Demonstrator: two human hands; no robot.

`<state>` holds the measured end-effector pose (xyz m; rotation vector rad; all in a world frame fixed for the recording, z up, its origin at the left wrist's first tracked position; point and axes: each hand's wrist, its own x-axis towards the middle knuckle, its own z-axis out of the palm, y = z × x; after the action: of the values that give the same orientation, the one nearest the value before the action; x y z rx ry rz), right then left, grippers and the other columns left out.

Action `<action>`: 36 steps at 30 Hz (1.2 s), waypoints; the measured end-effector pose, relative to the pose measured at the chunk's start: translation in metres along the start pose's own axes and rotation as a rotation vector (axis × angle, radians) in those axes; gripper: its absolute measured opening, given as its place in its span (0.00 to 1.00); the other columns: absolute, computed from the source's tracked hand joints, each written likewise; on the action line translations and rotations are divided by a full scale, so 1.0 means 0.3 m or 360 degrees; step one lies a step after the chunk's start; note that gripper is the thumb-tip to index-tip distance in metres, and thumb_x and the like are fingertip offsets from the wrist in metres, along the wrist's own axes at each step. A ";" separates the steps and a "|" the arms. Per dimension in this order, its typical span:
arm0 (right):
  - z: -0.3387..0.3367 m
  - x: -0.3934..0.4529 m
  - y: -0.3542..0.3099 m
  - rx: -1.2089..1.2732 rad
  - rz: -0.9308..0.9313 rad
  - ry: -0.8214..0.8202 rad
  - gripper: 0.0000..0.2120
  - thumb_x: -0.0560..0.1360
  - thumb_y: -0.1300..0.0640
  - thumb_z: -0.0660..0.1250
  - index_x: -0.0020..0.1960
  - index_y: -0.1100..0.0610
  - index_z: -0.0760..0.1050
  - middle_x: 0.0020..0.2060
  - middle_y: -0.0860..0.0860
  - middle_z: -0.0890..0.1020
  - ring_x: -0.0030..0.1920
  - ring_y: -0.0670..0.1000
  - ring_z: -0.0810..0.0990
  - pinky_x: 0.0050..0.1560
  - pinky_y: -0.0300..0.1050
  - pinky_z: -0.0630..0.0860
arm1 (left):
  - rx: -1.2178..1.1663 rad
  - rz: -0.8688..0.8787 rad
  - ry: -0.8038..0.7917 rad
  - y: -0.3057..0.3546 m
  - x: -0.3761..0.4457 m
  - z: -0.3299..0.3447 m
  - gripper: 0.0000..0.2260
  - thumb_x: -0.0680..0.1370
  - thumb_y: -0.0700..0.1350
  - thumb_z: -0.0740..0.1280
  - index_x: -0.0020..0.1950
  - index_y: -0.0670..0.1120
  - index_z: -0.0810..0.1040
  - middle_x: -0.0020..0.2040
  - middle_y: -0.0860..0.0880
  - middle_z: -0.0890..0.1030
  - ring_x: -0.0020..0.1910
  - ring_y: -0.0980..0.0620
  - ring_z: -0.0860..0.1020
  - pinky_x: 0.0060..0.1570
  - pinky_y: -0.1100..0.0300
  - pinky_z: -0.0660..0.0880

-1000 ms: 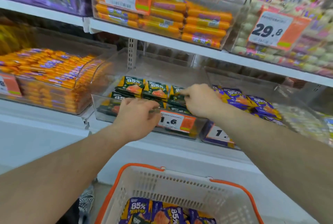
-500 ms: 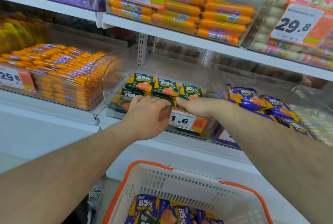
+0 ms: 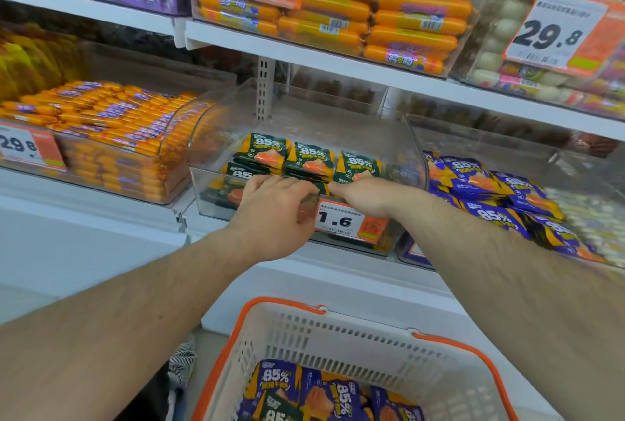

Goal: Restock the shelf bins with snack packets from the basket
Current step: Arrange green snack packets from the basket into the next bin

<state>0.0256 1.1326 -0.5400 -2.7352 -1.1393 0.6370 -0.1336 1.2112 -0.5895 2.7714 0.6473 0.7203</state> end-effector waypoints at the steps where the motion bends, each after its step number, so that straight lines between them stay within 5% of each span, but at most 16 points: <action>1: 0.010 0.002 -0.002 -0.0006 -0.0036 0.0141 0.26 0.81 0.37 0.50 0.52 0.58 0.75 0.60 0.57 0.74 0.59 0.59 0.74 0.55 0.47 0.66 | -0.0041 0.0047 0.0099 0.002 -0.011 0.007 0.19 0.75 0.48 0.63 0.66 0.51 0.74 0.61 0.53 0.78 0.64 0.49 0.71 0.64 0.57 0.54; 3: 0.041 -0.005 0.015 -0.0019 -0.0213 0.0750 0.21 0.79 0.43 0.55 0.35 0.55 0.70 0.42 0.56 0.78 0.47 0.60 0.77 0.48 0.48 0.71 | -0.0077 0.0286 0.0273 0.023 -0.037 0.020 0.19 0.71 0.47 0.61 0.60 0.48 0.78 0.55 0.51 0.79 0.59 0.47 0.73 0.59 0.55 0.60; 5: 0.111 -0.035 0.062 0.0063 -0.0723 0.1610 0.15 0.76 0.52 0.59 0.31 0.55 0.67 0.33 0.56 0.75 0.39 0.60 0.76 0.40 0.48 0.69 | -0.0122 0.0547 0.0287 0.056 -0.067 0.047 0.15 0.69 0.46 0.61 0.52 0.46 0.79 0.50 0.49 0.79 0.52 0.46 0.74 0.52 0.54 0.65; 7: 0.216 -0.097 0.100 0.0244 -0.1157 0.1946 0.11 0.73 0.58 0.63 0.32 0.59 0.70 0.31 0.56 0.74 0.35 0.58 0.73 0.38 0.49 0.67 | -0.0232 0.0621 -0.0114 0.088 -0.103 0.072 0.09 0.72 0.44 0.64 0.50 0.46 0.79 0.47 0.49 0.80 0.48 0.46 0.76 0.49 0.52 0.71; 11: 0.514 -0.096 0.216 0.0452 -0.0973 0.1468 0.12 0.72 0.57 0.61 0.31 0.59 0.70 0.28 0.52 0.72 0.33 0.52 0.69 0.35 0.46 0.64 | 0.0037 0.0387 -0.1409 0.078 -0.146 0.147 0.15 0.79 0.46 0.62 0.66 0.50 0.75 0.61 0.51 0.78 0.58 0.50 0.76 0.58 0.53 0.73; 14: 0.743 -0.055 0.293 0.0267 -0.0545 0.0637 0.13 0.75 0.57 0.61 0.32 0.57 0.71 0.30 0.49 0.72 0.33 0.52 0.71 0.34 0.47 0.68 | 0.0325 0.0366 -0.1814 0.056 -0.164 0.211 0.16 0.80 0.46 0.60 0.67 0.49 0.74 0.59 0.48 0.79 0.56 0.48 0.78 0.57 0.49 0.76; 17: 0.922 -0.042 0.322 0.0173 -0.0270 -0.0092 0.10 0.77 0.55 0.61 0.41 0.55 0.77 0.38 0.51 0.80 0.40 0.54 0.79 0.41 0.52 0.80 | 0.0384 0.0308 -0.1928 0.057 -0.160 0.249 0.15 0.81 0.48 0.60 0.68 0.49 0.74 0.59 0.49 0.79 0.55 0.51 0.78 0.52 0.57 0.74; 22: 1.148 -0.064 0.334 0.0179 -0.0094 -0.0628 0.06 0.77 0.54 0.64 0.42 0.54 0.72 0.39 0.52 0.76 0.42 0.55 0.77 0.39 0.47 0.73 | 0.0339 0.0148 -0.1940 0.048 -0.135 0.280 0.17 0.82 0.49 0.60 0.70 0.50 0.72 0.61 0.51 0.77 0.55 0.52 0.77 0.55 0.58 0.74; 29: 1.255 -0.086 0.340 0.0308 0.0003 -0.0778 0.10 0.77 0.61 0.66 0.58 0.56 0.78 0.51 0.54 0.81 0.46 0.53 0.77 0.44 0.46 0.77 | 0.0397 0.0145 -0.2036 0.025 -0.114 0.302 0.17 0.82 0.50 0.59 0.70 0.48 0.72 0.60 0.49 0.77 0.56 0.52 0.77 0.58 0.56 0.75; 32: 1.247 -0.068 0.340 0.0461 0.0042 -0.0825 0.06 0.79 0.62 0.64 0.49 0.58 0.80 0.41 0.51 0.77 0.43 0.52 0.76 0.44 0.46 0.76 | 0.0397 0.0132 -0.2028 0.028 -0.110 0.303 0.17 0.82 0.48 0.59 0.70 0.48 0.72 0.60 0.49 0.78 0.56 0.52 0.77 0.55 0.59 0.74; 36: 1.107 -0.035 0.310 0.0509 -0.0036 -0.0703 0.10 0.82 0.57 0.56 0.42 0.54 0.68 0.36 0.51 0.70 0.35 0.50 0.67 0.39 0.46 0.64 | 0.0330 0.0086 -0.1986 0.029 -0.111 0.292 0.19 0.81 0.46 0.61 0.72 0.48 0.70 0.61 0.50 0.77 0.55 0.52 0.75 0.49 0.60 0.70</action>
<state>-0.0597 1.0398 -0.8612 -2.3694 -1.0264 1.3390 -0.1124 1.1806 -0.6759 2.6836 0.3432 -1.0832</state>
